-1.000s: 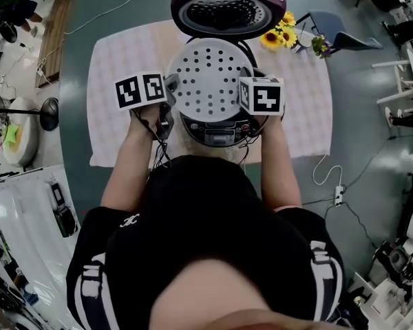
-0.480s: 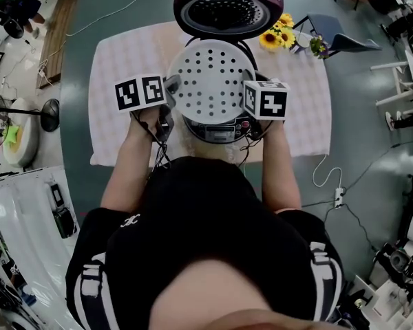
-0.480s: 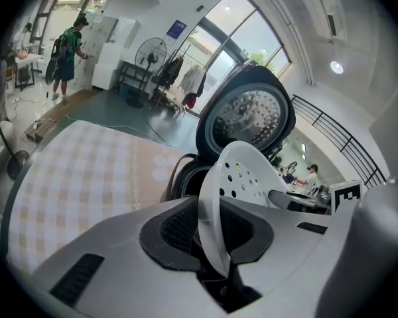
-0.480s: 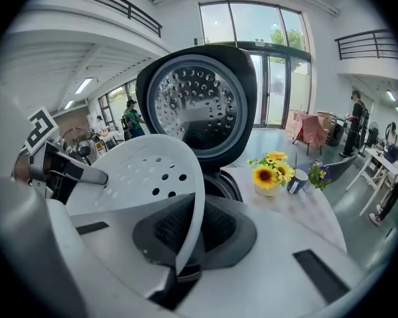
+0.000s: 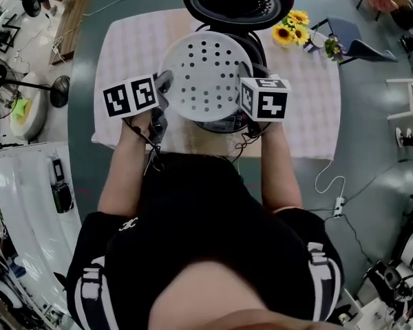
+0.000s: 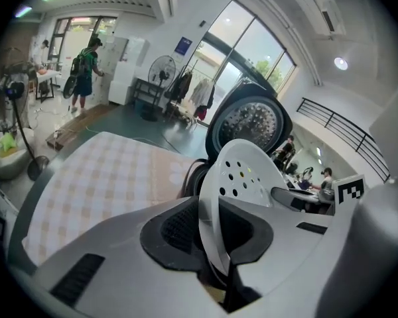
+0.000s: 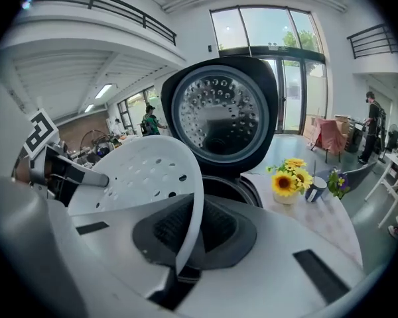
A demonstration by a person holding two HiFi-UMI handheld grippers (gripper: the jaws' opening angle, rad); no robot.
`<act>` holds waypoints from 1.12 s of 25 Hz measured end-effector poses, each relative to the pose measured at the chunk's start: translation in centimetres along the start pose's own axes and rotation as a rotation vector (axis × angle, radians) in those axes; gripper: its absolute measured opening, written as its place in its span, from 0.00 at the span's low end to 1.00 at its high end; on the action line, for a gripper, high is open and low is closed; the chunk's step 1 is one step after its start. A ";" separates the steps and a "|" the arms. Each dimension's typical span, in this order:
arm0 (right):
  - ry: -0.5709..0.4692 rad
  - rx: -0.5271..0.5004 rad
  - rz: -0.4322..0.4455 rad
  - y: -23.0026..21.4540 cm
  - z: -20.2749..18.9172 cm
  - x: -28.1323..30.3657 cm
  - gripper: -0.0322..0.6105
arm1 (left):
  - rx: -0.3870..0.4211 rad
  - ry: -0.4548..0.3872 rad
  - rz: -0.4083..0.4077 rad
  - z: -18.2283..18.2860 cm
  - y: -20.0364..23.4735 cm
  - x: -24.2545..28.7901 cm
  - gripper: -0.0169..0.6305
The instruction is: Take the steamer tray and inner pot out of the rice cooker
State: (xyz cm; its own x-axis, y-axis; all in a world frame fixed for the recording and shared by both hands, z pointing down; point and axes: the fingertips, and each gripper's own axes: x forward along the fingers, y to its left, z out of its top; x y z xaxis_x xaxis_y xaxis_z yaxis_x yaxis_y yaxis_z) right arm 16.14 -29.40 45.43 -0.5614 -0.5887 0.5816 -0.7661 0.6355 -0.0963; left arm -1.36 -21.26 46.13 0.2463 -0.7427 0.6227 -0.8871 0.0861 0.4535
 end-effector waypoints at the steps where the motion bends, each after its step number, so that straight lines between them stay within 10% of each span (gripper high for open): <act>1: -0.001 0.000 0.027 0.9 0.0 0.3 0.07 | -0.008 -0.008 0.020 -0.3 0.7 -0.8 0.11; 28: 0.026 -0.117 0.055 24.2 3.7 8.5 0.07 | -0.078 -0.067 0.079 1.5 22.2 -12.9 0.10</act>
State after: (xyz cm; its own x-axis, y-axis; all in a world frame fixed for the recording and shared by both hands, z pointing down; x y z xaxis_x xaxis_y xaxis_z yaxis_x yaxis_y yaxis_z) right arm -8.39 -20.88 45.04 -0.5920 -0.5397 0.5986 -0.6919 0.7212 -0.0341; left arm -24.79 -10.76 47.19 0.1476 -0.7739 0.6159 -0.8689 0.1961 0.4545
